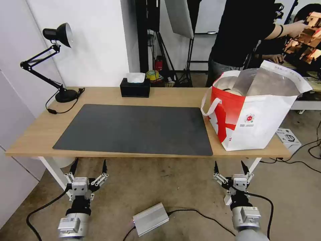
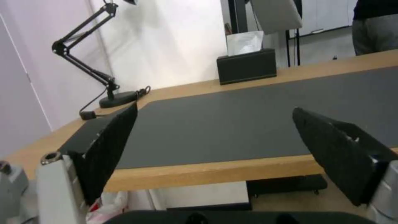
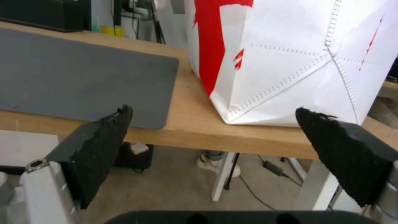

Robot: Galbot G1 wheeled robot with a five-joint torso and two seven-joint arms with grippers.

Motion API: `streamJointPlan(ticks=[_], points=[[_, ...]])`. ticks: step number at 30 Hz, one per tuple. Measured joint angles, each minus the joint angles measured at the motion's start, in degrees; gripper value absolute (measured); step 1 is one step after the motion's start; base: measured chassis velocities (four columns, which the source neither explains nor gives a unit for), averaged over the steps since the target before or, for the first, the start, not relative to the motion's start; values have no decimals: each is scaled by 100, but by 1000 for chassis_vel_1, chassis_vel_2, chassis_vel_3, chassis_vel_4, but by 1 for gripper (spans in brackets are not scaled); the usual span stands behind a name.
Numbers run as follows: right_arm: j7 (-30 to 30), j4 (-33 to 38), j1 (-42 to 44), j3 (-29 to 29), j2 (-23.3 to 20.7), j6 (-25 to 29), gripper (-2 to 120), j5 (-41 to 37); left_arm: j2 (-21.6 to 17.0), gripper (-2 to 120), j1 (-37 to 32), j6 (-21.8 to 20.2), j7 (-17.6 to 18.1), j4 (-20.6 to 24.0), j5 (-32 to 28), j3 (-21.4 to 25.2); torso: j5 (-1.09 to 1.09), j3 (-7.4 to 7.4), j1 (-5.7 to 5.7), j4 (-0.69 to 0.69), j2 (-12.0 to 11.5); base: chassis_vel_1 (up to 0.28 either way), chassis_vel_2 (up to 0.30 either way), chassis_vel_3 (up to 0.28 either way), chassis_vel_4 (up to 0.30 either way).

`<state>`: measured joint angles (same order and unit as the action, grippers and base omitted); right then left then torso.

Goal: Pick up the trash from the table and place it into the takeout bag.

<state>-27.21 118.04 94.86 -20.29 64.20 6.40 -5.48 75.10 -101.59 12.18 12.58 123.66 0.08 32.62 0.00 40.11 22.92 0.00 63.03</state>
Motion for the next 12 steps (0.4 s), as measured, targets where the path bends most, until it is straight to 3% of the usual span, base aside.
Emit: streamJointPlan(ticks=[12], points=[[-1, 9, -5, 9, 0, 0, 100, -2, 18, 100, -12, 15, 1, 10, -5, 1, 0, 0, 0, 0, 0, 0, 0, 0, 0]])
